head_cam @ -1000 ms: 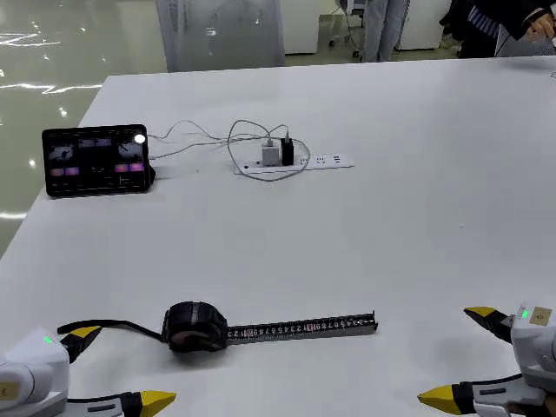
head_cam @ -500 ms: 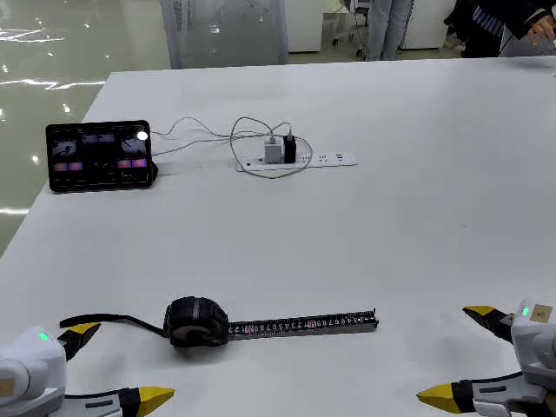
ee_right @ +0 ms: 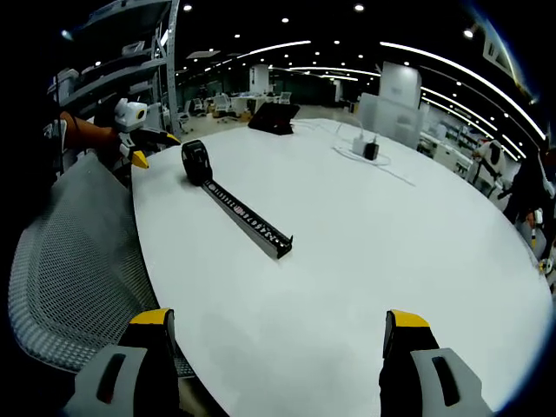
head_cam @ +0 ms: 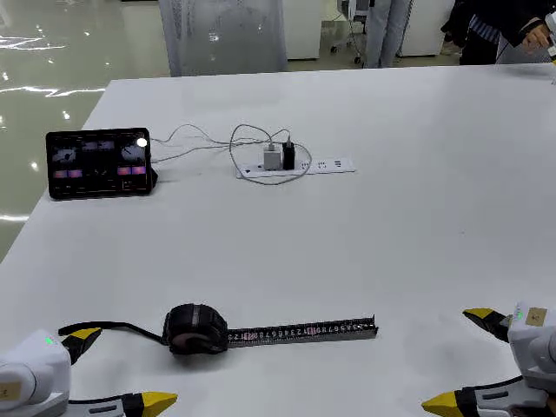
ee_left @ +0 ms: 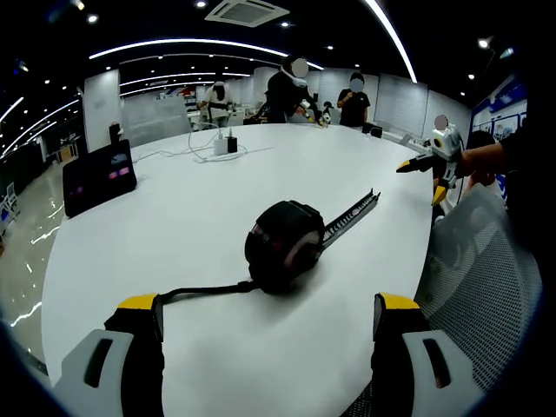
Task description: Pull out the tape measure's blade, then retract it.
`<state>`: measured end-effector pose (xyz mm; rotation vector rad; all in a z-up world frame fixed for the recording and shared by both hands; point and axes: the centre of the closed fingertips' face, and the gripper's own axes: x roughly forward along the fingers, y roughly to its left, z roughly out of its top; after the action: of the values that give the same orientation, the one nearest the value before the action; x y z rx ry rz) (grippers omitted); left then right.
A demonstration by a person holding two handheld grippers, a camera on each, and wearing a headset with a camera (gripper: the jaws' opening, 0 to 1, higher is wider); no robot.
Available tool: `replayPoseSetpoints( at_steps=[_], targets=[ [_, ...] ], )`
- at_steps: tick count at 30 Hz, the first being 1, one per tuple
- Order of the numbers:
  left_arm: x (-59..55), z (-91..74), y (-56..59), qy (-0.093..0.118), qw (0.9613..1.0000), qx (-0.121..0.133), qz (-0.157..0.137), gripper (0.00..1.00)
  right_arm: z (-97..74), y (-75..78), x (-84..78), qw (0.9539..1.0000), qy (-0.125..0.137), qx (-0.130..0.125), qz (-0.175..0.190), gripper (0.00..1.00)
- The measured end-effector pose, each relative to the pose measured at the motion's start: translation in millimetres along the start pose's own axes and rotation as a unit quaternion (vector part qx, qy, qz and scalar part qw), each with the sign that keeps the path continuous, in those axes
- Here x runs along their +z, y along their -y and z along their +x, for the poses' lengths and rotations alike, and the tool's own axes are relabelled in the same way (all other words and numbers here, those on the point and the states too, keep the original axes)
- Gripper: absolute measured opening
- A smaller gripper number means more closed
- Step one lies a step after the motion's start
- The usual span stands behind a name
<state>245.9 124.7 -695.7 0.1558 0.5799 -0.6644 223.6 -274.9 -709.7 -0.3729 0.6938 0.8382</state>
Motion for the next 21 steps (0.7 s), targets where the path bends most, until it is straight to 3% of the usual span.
replayPoseSetpoints(
  at_steps=[2,3,4,9,21],
  targets=[
    [-0.4,2.7,0.9,-0.004,1.0,-0.002,-0.003,0.99,0.2,-0.6,2.3,1.0,0.003,0.003,-0.003,0.99],
    [-4.2,3.2,2.9,-0.021,0.9997,-0.004,-0.011,0.99,0.6,-0.7,3.9,1.0,0.001,0.005,-0.004,0.99],
    [-4.2,3.8,3.7,-0.023,0.9997,-0.004,-0.011,0.99,1.1,-0.1,4.2,1.0,0.0,0.006,-0.006,0.99],
    [5.1,9.8,2.1,-0.012,0.9995,-0.005,-0.028,0.99,1.5,0.3,9.6,0.9997,-0.008,0.013,-0.018,0.99],
    [34.5,27.5,8.9,-0.012,0.9997,-0.007,-0.018,0.99,4.1,7.5,23.2,0.9981,-0.022,0.028,-0.05,0.99]
  ],
)
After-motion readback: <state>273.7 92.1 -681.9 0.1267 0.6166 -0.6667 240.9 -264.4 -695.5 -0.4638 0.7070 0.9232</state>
